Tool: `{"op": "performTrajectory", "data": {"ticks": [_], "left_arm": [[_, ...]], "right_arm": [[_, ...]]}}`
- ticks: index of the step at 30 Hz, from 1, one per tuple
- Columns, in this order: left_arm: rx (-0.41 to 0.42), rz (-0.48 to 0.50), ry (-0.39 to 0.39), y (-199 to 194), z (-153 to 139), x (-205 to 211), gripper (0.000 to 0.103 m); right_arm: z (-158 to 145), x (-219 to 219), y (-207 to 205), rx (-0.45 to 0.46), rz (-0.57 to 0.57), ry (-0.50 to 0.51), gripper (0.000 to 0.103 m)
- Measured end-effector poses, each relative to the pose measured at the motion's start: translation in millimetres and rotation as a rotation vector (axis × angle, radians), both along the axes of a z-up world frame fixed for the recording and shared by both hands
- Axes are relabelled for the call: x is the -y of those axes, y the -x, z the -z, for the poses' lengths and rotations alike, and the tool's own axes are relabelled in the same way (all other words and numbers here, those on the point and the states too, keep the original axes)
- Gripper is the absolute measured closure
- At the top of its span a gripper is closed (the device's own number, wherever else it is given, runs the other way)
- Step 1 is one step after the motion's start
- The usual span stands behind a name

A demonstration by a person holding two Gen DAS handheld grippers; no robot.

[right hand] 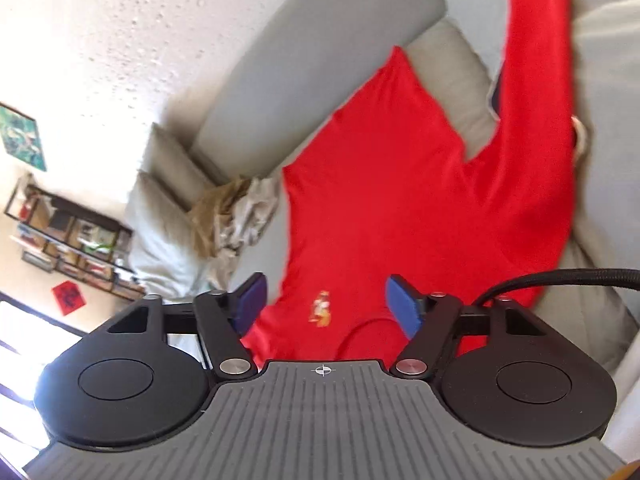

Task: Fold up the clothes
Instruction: 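Lay the shirt flat on the sofa and open both grippers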

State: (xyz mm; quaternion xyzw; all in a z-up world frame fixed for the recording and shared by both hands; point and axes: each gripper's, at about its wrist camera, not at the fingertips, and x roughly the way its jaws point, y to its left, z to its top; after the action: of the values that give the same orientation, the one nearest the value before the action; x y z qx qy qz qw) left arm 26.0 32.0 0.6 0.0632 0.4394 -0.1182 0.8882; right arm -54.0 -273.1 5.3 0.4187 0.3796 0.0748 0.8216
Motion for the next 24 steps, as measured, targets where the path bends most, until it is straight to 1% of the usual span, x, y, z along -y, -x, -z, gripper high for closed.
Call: {"op": "performTrajectory", "data": {"ticks": [1, 2, 3, 4, 5, 6, 7, 8, 9, 10, 11, 12, 15, 16, 18, 19, 22, 23, 24], "left_arm": [[-0.019, -0.008, 0.004, 3.1, 10.9, 3.5, 0.054], [-0.029, -0.029, 0.011, 5.4, 20.3, 5.7, 0.054], [-0.037, -0.053, 0.017, 7.6, 29.5, 7.6, 0.054], [-0.023, -0.065, 0.017, 9.7, 36.4, 10.2, 0.054], [-0.005, -0.075, 0.016, 11.9, 42.9, 12.9, 0.054], [0.001, -0.081, -0.007, 11.6, 48.5, 16.6, 0.054], [0.006, -0.085, -0.033, 11.0, 54.0, 20.4, 0.054], [-0.004, -0.097, -0.038, 11.0, 55.7, 22.3, 0.054], [-0.015, -0.109, -0.04, 11.1, 56.9, 23.9, 0.054], [-0.022, -0.109, -0.019, 13.0, 55.8, 23.9, 0.054], [-0.029, -0.108, 0.006, 15.3, 54.4, 23.7, 0.053], [-0.028, -0.102, 0.013, 17.3, 53.3, 24.4, 0.052], [0.008, -0.101, -0.027, 21.0, 51.7, 28.5, 0.051], [0.026, -0.102, -0.023, 21.5, 50.5, 28.5, 0.051], [0.062, -0.102, -0.005, 21.4, 47.7, 28.0, 0.05], [0.064, -0.101, -0.009, 18.7, 49.2, 28.9, 0.05], [0.062, -0.096, -0.028, 9.7, 54.8, 32.0, 0.049], [0.025, -0.088, -0.06, 6.1, 60.9, 34.4, 0.049], [-0.021, -0.083, -0.1, 3.6, 67.8, 36.4, 0.05]], "right_arm": [[13.2, -5.6, 1.3, -0.02, 0.0, 0.046, 0.069], [26.4, -11.1, 2.6, -0.04, 0.0, 0.092, 0.089], [39.3, -16.5, 3.4, -0.06, -0.001, 0.13, 0.092], [50.9, -20.6, 2.1, -0.075, -0.008, 0.133, 0.092], [61.2, -23.4, 0.3, -0.08, -0.014, 0.109, 0.092], [70.7, -26.0, -2.0, -0.085, -0.016, 0.089, 0.092], [77.4, -28.1, -5.7, -0.094, -0.009, 0.08, 0.086], [81.8, -30.3, -8.9, -0.094, -0.002, 0.083, 0.079], [86.2, -32.5, -12.0, -0.095, 0.004, 0.087, 0.06], [90.6, -34.7, -15.2, -0.096, 0.01, 0.09, 0.051], [94.3, -36.4, -17.8, -0.096, 0.015, 0.093, 0.052], [95.3, -36.4, -18.5, -0.094, 0.014, 0.091, 0.052], [97.1, -35.4, -20.8, -0.086, 0.015, 0.096, 0.05], [95.3, -34.3, -20.6, -0.072, 0.019, 0.107, 0.05], [88.8, -30.6, -16.2, -0.008, 0.019, 0.106, 0.049], [86.2, -27.9, -13.9, 0.015, 0.022, 0.106, 0.049], [84.9, -11.3, -4.8, -0.001, 0.067, 0.11, 0.05], [84.4, -5.7, -1.8, -0.006, 0.082, 0.112, 0.051], [84.0, -0.2, 1.3, -0.012, 0.097, 0.113, 0.054]]}}
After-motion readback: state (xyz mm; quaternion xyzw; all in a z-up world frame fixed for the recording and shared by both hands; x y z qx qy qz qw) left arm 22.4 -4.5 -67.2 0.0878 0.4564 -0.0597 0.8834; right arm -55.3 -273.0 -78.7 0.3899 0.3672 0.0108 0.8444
